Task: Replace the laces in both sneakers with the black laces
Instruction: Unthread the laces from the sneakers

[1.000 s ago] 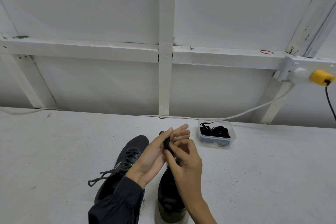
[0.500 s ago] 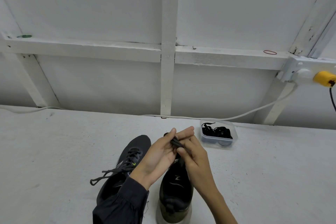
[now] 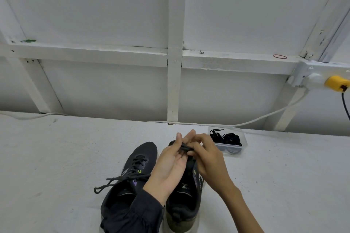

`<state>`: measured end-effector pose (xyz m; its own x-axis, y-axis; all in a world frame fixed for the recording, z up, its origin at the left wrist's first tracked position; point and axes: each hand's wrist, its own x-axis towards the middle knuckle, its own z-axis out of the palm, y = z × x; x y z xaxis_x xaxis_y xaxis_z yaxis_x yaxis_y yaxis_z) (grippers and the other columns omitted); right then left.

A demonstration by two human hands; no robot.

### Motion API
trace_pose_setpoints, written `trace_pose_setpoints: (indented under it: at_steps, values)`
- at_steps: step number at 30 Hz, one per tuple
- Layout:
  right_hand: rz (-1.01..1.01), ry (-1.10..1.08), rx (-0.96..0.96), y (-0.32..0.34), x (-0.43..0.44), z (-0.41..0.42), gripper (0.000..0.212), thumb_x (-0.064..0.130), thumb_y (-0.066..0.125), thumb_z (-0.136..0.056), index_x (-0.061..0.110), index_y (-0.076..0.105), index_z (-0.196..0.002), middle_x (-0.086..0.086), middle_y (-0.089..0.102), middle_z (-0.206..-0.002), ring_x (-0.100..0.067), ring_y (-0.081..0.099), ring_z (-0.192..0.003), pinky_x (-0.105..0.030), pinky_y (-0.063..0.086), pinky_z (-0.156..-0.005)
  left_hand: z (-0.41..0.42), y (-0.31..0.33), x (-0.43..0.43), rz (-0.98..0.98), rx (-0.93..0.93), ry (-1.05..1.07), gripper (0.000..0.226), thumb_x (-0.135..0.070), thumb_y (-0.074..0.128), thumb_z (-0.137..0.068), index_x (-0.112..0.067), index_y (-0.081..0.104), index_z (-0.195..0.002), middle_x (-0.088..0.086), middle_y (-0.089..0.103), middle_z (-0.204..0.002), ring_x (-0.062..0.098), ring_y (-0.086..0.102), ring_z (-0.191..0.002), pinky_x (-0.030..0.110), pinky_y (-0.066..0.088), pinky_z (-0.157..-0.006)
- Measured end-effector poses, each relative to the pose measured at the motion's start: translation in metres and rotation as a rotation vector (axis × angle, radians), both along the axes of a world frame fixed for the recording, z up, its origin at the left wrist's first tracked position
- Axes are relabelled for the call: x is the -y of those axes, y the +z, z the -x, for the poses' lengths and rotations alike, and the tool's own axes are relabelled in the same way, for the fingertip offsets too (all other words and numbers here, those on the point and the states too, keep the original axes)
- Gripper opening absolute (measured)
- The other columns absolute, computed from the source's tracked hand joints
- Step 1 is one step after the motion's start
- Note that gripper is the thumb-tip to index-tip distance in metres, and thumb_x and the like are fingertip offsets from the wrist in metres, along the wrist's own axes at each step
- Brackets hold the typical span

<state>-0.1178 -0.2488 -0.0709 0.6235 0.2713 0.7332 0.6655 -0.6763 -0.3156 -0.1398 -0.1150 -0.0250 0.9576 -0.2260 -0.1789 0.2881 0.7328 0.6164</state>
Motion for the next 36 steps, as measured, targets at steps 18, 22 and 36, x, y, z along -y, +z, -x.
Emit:
trace_pose_setpoints:
  at_steps: [18,22,36]
  values:
    - [-0.47,0.085,-0.337,-0.012,-0.022,0.034,0.032,0.007,0.062,-0.089,0.022,0.071,-0.116,0.011,0.065,-0.101,-0.013,0.063,-0.096,-0.023,0.051,-0.076,-0.002,-0.006,0.0,0.028,-0.06,0.076,0.042,-0.03,0.043,-0.099,0.002,0.061,-0.119,0.011,0.067,-0.121,0.019,0.057,-0.123,0.033,0.039,-0.109]
    - [-1.074,0.124,-0.63,0.003,-0.019,0.044,0.019,0.001,0.065,-0.089,0.011,0.071,-0.103,-0.003,0.073,-0.1,-0.015,0.068,-0.093,-0.021,0.054,-0.072,-0.002,-0.001,0.0,0.2,-0.12,0.079,0.036,-0.034,0.046,-0.098,-0.003,0.065,-0.098,0.008,0.07,-0.094,0.02,0.063,-0.1,0.027,0.058,-0.07]
    - [-1.288,0.725,-1.447,0.02,0.016,0.034,0.037,0.023,0.095,-0.055,0.011,0.073,-0.082,0.0,0.061,-0.075,-0.015,0.056,-0.06,-0.022,0.045,-0.052,0.009,0.007,0.002,-0.032,0.04,-0.227,0.038,-0.034,0.048,-0.094,-0.008,0.067,-0.074,0.008,0.063,-0.082,0.015,0.054,-0.062,0.026,0.051,-0.058]
